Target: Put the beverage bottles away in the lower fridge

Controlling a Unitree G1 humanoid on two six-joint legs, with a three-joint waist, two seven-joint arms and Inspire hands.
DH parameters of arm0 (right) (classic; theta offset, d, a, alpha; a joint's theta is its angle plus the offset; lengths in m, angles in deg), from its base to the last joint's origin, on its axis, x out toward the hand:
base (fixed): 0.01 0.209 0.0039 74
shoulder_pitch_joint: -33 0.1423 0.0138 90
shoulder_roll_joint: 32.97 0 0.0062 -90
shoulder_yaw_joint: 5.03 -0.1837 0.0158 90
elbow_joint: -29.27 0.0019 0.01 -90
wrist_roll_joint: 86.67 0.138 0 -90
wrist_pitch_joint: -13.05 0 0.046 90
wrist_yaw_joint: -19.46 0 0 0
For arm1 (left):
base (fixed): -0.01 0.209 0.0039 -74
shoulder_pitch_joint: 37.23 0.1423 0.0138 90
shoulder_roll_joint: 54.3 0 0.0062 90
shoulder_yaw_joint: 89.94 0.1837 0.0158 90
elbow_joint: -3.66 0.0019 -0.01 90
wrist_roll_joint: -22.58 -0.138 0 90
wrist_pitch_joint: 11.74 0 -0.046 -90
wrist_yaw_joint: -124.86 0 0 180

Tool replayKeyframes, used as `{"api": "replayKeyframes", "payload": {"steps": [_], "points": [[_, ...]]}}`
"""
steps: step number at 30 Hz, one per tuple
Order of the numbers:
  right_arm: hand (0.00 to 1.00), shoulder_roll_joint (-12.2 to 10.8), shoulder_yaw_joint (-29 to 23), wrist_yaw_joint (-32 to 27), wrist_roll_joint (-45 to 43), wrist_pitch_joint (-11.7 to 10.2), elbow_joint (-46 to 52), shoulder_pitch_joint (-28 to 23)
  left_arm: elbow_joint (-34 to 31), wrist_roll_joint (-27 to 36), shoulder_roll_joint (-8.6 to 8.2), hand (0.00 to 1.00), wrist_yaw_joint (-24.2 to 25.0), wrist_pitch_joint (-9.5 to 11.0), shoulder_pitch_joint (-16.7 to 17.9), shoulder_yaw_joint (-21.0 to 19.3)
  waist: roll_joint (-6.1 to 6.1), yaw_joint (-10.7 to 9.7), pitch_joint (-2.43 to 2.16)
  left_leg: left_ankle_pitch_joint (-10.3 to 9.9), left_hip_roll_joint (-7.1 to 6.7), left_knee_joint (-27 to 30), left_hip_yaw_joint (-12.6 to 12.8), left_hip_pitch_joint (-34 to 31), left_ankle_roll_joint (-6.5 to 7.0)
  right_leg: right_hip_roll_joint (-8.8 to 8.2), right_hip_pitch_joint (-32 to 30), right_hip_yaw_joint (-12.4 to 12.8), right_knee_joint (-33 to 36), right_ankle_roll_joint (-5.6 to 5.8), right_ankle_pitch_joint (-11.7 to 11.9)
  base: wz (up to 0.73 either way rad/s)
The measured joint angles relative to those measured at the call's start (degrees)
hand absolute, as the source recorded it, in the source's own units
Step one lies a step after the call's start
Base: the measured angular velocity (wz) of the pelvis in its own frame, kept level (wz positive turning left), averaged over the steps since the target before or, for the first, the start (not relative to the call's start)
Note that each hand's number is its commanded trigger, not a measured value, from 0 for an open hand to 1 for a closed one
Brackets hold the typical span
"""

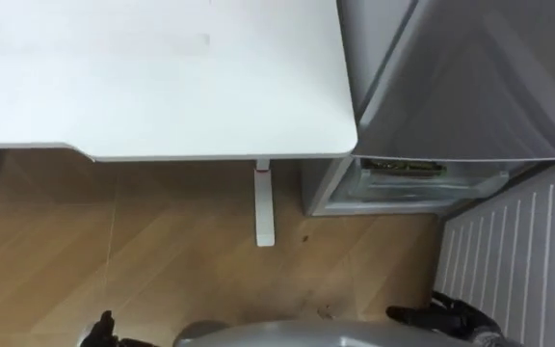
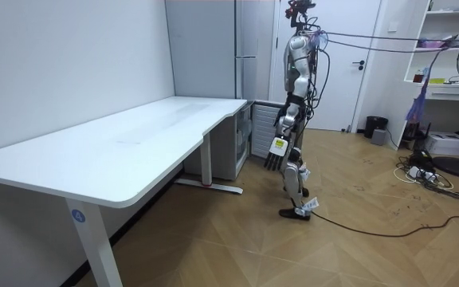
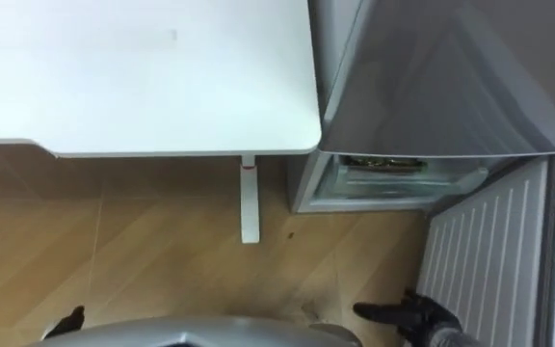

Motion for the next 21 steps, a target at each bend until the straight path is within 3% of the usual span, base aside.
{"api": "replayKeyframes", "payload": {"steps": [2, 4, 9, 14, 19, 21], "points": [[0.00, 0.0, -1.7, -1.0, -0.1, -1.3, 0.4, 0.3, 0.0, -0.4, -0.56, 0.00, 0.0, 0.5, -0.1, -0.8, 0.17, -0.3, 0.00, 0.0, 0.00, -0.1, 0.0, 0.2, 0.00, 0.02, 0.1, 0.1, 0.0, -0.02, 0.0, -0.02], [0.00, 0.0, -3.3, -2.5, -0.2, -1.3, 2.8, 0.0, 0.0, -0.6, -0.57, 0.00, -0.1, 1.1, 0.0, -0.9, 0.04, -0.6, -0.07, 0.1, 0.00, -0.5, 0.0, 0.8, 0.00, 0.05, 0.5, 0.3, 0.0, -0.02, 0.0, -0.04], [0.00, 0.1, -10.8, -8.5, -3.3, -2.0, 20.0, -0.3, 0.9, -0.5, -0.45, 0.00, -1.1, 1.5, 0.6, -3.4, -0.04, -2.7, 0.12, 0.1, 0.03, -1.2, 0.4, 2.0, 0.03, 0.35, 0.4, 2.2, 0.1, -0.06, 0.1, -0.18], [0.00, 0.3, -14.7, -15.8, -9.6, -4.6, 36.7, -1.9, 0.8, -1.5, -0.43, 0.00, -1.1, 1.7, 0.7, -5.7, 0.03, -3.3, -0.40, 0.1, 0.43, -2.0, 1.6, 3.0, -0.01, 0.83, -0.2, 3.6, 0.0, -0.25, 0.3, -0.15], [0.00, 0.3, -16.6, -20.6, -13.7, -5.1, 38.6, -3.6, 0.4, -4.3, -0.46, 0.00, -1.1, 1.4, 1.7, -6.5, -0.60, -3.6, -0.55, 0.1, 0.42, -2.1, 1.6, 3.0, -0.01, 1.02, -0.3, 5.1, 0.0, -0.27, 0.6, -0.16], [0.00, 0.2, -17.5, -22.1, -14.3, -5.1, 38.6, -3.8, 0.4, -4.7, -0.47, 0.00, -1.2, 1.3, 1.9, -6.5, -0.72, -4.8, -0.70, 0.1, 0.37, -2.2, 1.6, 3.0, -0.01, 1.00, -0.4, 5.1, 0.0, -0.25, 0.7, 0.00]]}}
